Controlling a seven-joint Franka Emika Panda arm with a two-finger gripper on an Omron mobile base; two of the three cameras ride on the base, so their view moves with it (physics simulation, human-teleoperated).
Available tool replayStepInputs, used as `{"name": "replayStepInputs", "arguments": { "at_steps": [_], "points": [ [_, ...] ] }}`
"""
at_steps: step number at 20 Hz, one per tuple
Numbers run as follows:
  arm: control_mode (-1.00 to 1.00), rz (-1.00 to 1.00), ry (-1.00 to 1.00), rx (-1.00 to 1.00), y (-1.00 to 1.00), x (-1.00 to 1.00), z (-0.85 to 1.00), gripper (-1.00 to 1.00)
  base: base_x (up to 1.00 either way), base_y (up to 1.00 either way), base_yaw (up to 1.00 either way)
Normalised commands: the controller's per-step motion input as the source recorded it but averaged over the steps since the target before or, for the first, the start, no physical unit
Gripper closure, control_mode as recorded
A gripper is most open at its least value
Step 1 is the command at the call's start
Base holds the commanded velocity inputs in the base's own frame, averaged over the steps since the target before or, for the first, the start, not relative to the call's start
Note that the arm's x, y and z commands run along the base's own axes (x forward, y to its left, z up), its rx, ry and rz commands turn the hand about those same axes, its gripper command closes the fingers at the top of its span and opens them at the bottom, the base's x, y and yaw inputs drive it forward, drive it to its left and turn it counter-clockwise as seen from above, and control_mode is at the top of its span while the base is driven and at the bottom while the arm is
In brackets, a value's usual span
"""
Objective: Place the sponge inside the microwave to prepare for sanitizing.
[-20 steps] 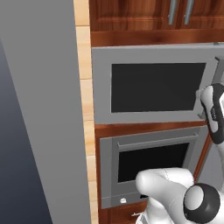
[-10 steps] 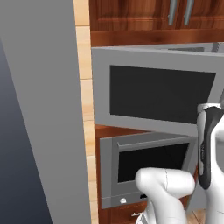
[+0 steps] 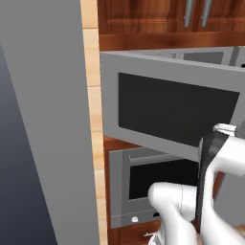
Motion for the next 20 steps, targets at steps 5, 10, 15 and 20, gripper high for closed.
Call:
{"name": "replayStepInputs", "arguments": {
  "at_steps": [5, 10, 15, 20],
  "points": [
    [-1.00, -0.24, -0.09, 0.00, 0.40, -0.43, -0.13, 1.00, 0.00, 0.00, 0.00],
    [-1.00, -0.04, -0.03, 0.00, 0.21, -0.12, -0.02, -1.00, 0.00, 0.00, 0.00],
    [-1.00, 0.00, -0.01, -0.01, 0.02, -0.03, 0.02, -1.00, 0.00, 0.00, 0.00],
    [-1.00, 0.00, -0.08, -0.03, 0.06, -0.34, 0.35, -1.00, 0.00, 0.00, 0.00]
  ]
}}
